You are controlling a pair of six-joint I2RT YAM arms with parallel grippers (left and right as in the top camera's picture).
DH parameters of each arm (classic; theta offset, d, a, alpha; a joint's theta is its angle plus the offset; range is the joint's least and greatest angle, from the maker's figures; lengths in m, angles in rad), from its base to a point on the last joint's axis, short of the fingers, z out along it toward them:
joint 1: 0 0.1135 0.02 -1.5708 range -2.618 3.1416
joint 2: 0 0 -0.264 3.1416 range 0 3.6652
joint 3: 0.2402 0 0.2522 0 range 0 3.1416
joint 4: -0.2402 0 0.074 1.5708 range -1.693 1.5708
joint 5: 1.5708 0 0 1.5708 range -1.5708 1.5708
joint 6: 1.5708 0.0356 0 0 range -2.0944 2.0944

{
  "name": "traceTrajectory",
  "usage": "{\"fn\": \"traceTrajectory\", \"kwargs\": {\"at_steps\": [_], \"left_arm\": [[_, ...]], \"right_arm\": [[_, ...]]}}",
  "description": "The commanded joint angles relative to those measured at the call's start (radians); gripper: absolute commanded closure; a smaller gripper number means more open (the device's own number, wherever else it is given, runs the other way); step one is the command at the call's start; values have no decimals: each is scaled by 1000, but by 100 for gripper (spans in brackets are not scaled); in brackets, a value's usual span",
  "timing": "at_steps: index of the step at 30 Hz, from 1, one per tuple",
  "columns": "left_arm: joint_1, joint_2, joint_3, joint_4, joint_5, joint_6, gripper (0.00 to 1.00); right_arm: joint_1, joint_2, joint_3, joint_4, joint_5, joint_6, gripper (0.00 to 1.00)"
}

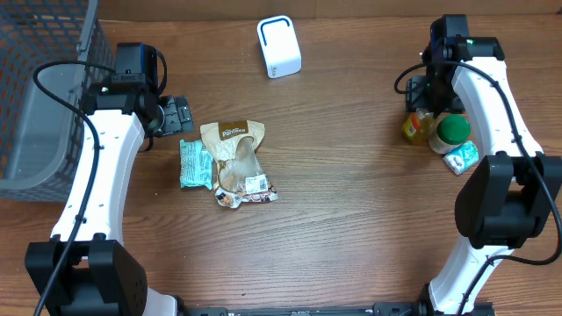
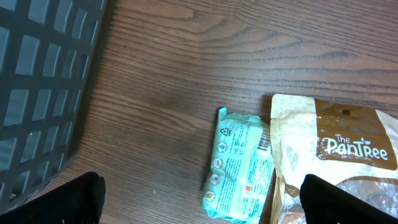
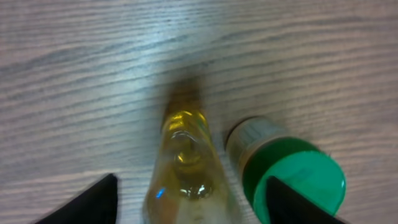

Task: Scan the item barcode
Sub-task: 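Carry the oil bottle right and lower it beside the jar, then open the right gripper and lift it away from the bottle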

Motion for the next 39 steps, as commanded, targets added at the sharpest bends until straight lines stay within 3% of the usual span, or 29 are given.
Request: {"fn": "traceTrajectory", "kwargs": {"at_steps": [1,5,22,28,39], "left_arm": [[2,2,17,0,-9,14,1],[2,2,17,0,-9,14,0],[2,2,17,0,-9,14,1],[2,2,17,0,-9,14,1],[2,2,17,0,-9,14,1]], "right_arm": [[-3,-8,-5,10,10,-5,15],[-3,-9,5,60,11,-5,0],[57,-15,116,154,11,-54,0],[119,-57,116,162,-152,-54,0],[189,-64,116,84,-213,-45,0]]}}
